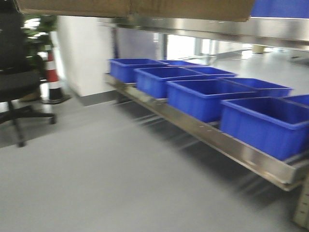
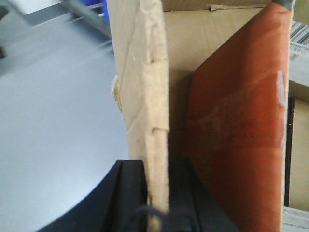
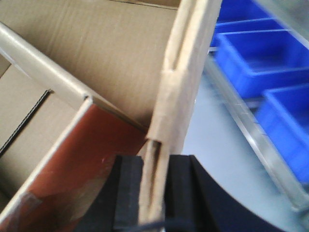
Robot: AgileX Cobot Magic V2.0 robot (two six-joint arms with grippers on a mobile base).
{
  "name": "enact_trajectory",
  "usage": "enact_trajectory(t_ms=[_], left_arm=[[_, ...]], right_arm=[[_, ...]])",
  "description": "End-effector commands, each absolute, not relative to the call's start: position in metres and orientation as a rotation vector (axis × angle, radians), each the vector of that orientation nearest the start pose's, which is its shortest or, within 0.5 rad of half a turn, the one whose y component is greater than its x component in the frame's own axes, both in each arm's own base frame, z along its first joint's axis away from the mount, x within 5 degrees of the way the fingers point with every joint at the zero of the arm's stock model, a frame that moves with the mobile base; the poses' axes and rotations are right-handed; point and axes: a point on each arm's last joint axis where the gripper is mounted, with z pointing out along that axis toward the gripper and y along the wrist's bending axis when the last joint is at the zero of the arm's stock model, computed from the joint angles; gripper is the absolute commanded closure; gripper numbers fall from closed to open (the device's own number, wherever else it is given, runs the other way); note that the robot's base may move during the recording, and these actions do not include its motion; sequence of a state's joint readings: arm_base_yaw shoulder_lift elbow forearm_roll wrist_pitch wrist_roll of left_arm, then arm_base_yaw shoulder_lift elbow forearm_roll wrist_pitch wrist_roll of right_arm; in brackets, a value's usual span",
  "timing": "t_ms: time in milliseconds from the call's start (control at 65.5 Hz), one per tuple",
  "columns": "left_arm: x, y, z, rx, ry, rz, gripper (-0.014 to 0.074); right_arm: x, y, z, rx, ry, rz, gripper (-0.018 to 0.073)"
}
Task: Stack two boxes on right shelf middle
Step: 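Turn the base toward the steel shelf with blue bins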
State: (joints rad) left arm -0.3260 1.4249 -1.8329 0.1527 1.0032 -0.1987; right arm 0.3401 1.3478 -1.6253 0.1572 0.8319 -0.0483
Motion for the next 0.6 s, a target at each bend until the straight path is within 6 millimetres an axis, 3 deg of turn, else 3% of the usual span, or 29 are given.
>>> enact_trajectory(t_ms=[0, 580], left_arm=[[0.2729, -0.0797, 0.5172, 0.135, 1.963, -0.167, 0.0708], [0.2729, -0.0797, 0.5172, 0.135, 1.963, -0.167, 0.0708]], right_arm=[[0.2606, 0.1006, 0.4853, -0.356, 1.961, 0.353, 0.0712], [0.2606, 0.1006, 0.4853, -0.356, 1.961, 0.353, 0.0712]])
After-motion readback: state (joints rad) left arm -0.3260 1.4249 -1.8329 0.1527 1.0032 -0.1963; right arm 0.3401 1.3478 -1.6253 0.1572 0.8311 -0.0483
